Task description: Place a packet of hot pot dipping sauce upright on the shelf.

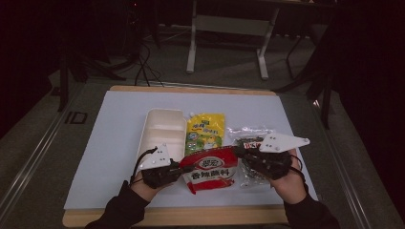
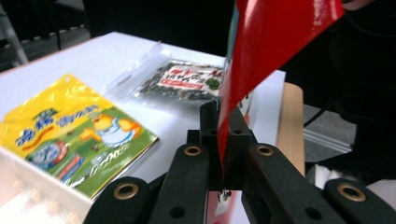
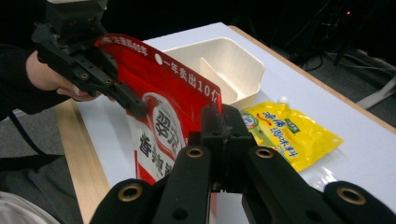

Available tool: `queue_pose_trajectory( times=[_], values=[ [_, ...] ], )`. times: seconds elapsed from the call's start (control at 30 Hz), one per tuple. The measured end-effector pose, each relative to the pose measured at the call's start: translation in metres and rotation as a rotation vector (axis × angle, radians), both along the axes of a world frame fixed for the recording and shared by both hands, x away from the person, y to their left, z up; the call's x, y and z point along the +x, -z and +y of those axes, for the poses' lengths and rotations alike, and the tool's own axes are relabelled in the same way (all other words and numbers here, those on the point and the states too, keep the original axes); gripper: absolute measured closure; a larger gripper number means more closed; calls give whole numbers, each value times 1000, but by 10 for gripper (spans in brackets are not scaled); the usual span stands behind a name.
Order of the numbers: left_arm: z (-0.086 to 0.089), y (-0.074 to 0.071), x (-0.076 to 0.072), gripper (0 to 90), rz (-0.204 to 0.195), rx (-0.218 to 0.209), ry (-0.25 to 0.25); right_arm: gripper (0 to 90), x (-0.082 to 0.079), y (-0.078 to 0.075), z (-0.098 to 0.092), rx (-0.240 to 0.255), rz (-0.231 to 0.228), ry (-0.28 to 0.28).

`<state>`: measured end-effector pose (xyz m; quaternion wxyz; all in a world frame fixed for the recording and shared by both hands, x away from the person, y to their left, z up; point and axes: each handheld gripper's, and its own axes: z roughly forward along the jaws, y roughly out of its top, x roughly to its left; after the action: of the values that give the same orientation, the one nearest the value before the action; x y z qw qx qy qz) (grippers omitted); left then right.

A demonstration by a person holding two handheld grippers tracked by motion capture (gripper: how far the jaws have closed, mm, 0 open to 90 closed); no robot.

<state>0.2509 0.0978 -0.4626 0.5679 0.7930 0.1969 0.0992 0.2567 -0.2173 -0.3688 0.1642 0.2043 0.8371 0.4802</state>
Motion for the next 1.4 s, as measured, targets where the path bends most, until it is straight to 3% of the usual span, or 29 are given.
queue_pose_trajectory(
  times=[0.33,0.43,0.5,0.63,0.73,0.8,0.9,1.03,1.17,1.4],
  values=[
    [-8,-29,5,900,7,12,47,890,-3,-19,-15,29,-25,7],
    [-11,-37,10,900,-13,27,59,848,-2,-21,-20,44,-26,13],
    [-11,-42,16,900,-29,24,65,764,0,-21,-25,65,-23,24],
    [-6,-50,28,900,-19,-10,69,614,2,-19,-30,87,-21,52],
    [-2,-56,35,900,-26,-25,66,526,5,-13,-36,108,-13,75],
    [4,-67,42,900,-48,-44,63,455,8,-8,-40,119,0,93],
    [10,-79,49,900,-85,-26,50,322,14,4,-46,148,42,105],
    [22,-90,60,900,-87,-16,25,198,20,19,-53,194,93,84],
    [34,-93,71,900,-94,9,-15,142,24,32,-57,186,95,81],
    [56,-90,93,900,-79,16,-22,141,30,49,-62,209,135,69]
  ],
)
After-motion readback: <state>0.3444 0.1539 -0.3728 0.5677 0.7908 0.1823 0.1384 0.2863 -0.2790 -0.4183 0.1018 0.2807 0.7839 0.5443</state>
